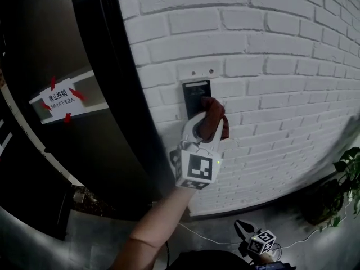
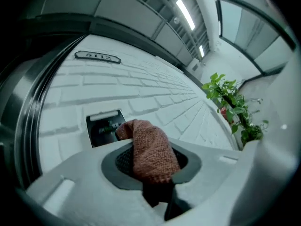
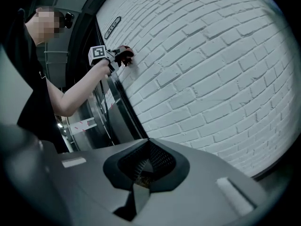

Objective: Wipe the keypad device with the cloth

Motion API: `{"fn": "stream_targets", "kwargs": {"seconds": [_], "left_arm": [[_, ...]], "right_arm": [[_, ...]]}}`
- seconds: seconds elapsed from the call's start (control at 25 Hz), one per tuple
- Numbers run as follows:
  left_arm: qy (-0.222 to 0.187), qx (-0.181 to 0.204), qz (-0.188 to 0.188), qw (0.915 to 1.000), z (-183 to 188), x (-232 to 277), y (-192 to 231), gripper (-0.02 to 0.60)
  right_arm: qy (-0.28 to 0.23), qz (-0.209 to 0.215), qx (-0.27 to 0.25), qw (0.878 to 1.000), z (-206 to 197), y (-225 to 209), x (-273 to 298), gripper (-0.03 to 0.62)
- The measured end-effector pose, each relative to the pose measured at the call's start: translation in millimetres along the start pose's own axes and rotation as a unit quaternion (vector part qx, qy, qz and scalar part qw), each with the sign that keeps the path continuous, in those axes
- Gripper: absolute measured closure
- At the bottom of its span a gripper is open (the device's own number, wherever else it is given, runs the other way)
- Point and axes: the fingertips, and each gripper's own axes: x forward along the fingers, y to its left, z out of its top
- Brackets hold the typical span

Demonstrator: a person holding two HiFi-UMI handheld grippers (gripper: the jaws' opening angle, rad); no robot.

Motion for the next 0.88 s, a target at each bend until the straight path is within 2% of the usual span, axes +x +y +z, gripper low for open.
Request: {"fn": "stream_targets", "kwargs": {"seconds": [0.08,0.16,0.32,0.44,0.52,0.64,0.76,0.88], "left_arm": [[-0.004,0.040,0.020,0.9990,27,7,24,0.478],[-0.013,0.056,0.038,0.9976,53,11,53,0.479],[-0.020,0.037,0.061,0.9973,76,7,103,0.479],[-0.020,0.029,0.050,0.9981,66,-6,102,0.478],[-0.036,0.005,0.016,0.9992,55,-17,84,0.478],[-0.054,-0.059,-0.054,0.9953,29,-38,38,0.478],[-0.014,-0.139,-0.103,0.9849,-11,-69,-13,0.477],[0.030,-0.199,-0.124,0.9716,-51,-102,-50,0.478]], "right_arm": [[-0.002,-0.010,-0.010,1.000,-2,-9,-5,0.591],[-0.004,-0.016,-0.014,1.000,-2,-15,-8,0.591],[-0.011,-0.001,0.006,1.000,1,-10,-8,0.591],[-0.005,0.001,0.001,1.000,-4,-14,-9,0.591],[-0.004,0.010,0.002,1.000,-3,-11,-7,0.591],[0.006,0.025,-0.004,1.000,-4,-7,-4,0.591],[0.022,0.048,-0.007,0.999,-12,-3,-1,0.591],[0.031,0.070,-0.012,0.997,-17,3,1,0.591]]}}
